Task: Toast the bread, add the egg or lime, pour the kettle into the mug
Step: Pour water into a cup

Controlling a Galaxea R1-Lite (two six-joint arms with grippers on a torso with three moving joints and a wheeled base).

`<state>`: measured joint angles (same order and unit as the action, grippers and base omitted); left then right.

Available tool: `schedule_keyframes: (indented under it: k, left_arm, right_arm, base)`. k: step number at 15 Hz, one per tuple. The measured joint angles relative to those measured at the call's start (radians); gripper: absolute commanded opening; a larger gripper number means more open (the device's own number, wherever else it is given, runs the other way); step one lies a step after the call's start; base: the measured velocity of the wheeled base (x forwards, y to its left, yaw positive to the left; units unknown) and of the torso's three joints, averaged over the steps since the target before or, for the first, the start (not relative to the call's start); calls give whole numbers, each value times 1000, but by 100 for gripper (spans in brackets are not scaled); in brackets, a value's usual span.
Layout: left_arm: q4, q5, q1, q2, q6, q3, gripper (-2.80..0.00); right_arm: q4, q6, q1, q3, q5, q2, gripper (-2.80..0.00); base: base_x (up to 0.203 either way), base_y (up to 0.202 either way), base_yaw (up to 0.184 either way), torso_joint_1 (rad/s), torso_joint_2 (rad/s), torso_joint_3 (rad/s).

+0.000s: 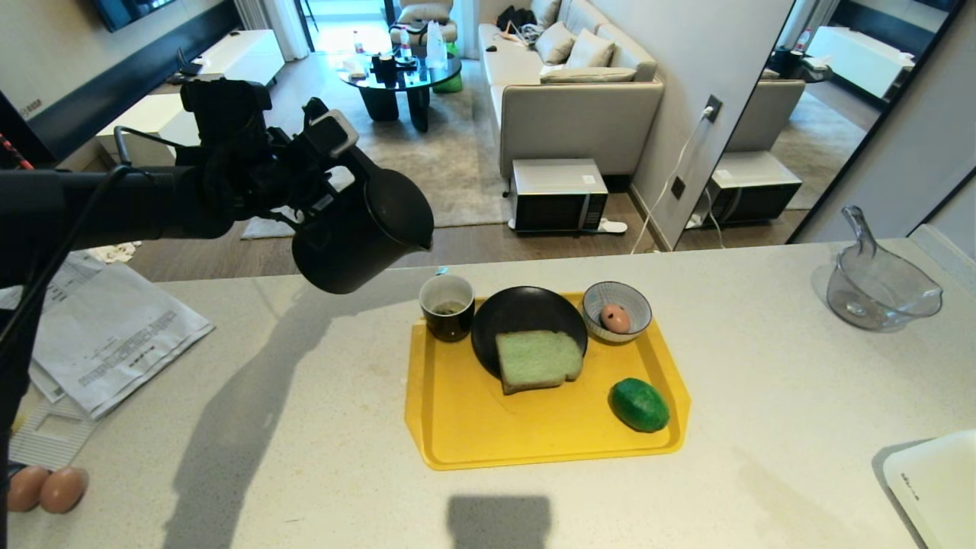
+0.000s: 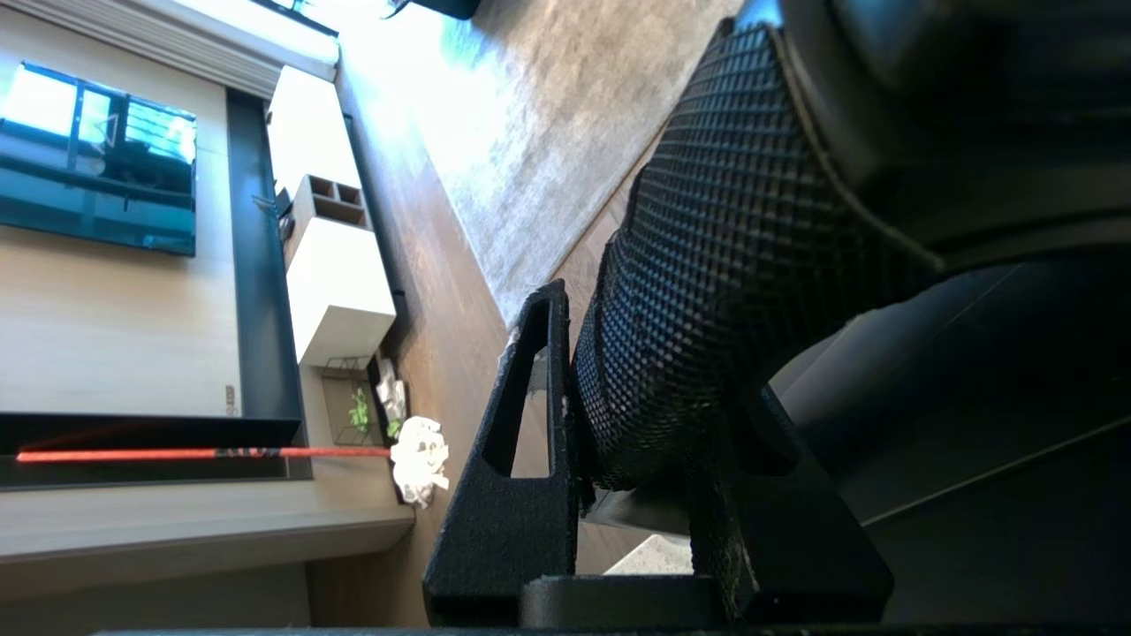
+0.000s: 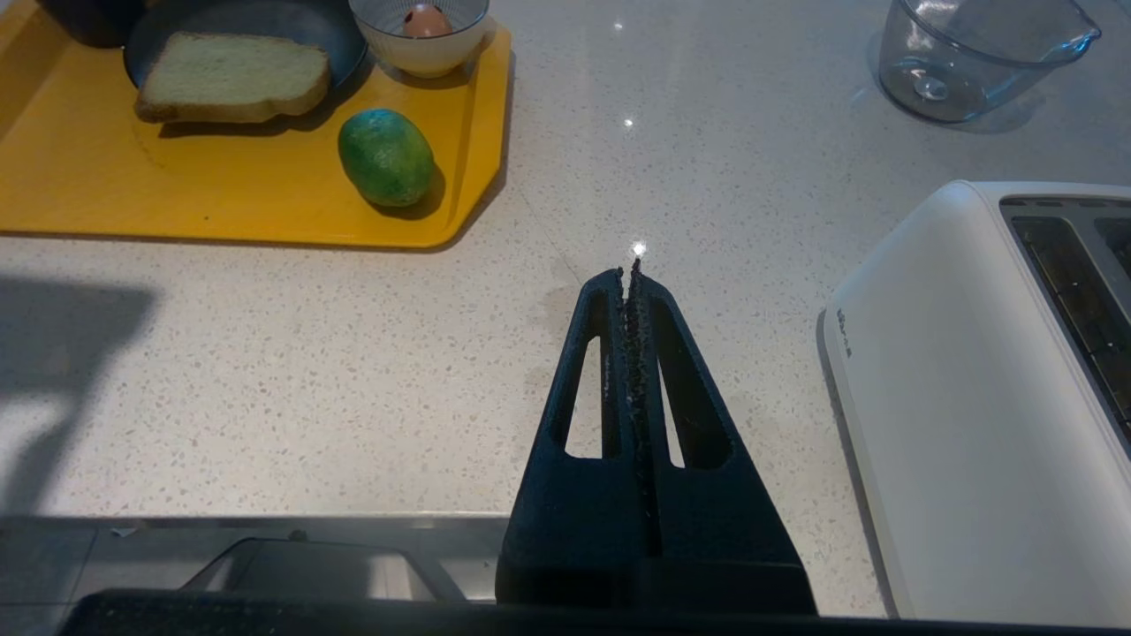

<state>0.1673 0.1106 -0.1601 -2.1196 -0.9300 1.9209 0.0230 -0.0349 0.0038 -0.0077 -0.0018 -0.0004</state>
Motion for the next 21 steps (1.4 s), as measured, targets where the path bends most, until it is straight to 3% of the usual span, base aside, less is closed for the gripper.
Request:
schedule_keyframes:
  k: [6, 15, 21]
  left_arm:
    - [4, 42, -14, -2, -54, 2, -280]
    - [6, 104, -67, -15, -65, 11, -280]
    - [6, 131, -95, -16, -157, 11, -280]
  right_arm:
    - [0, 0, 0, 0, 0, 0, -280]
    - [0, 0, 0, 0, 0, 0, -280]
    - [0, 0, 0, 0, 0, 0, -280]
  base:
    - [0, 0, 0, 0, 0, 0]
    - [0, 0, 0, 0, 0, 0]
    - [0, 0, 0, 0, 0, 0]
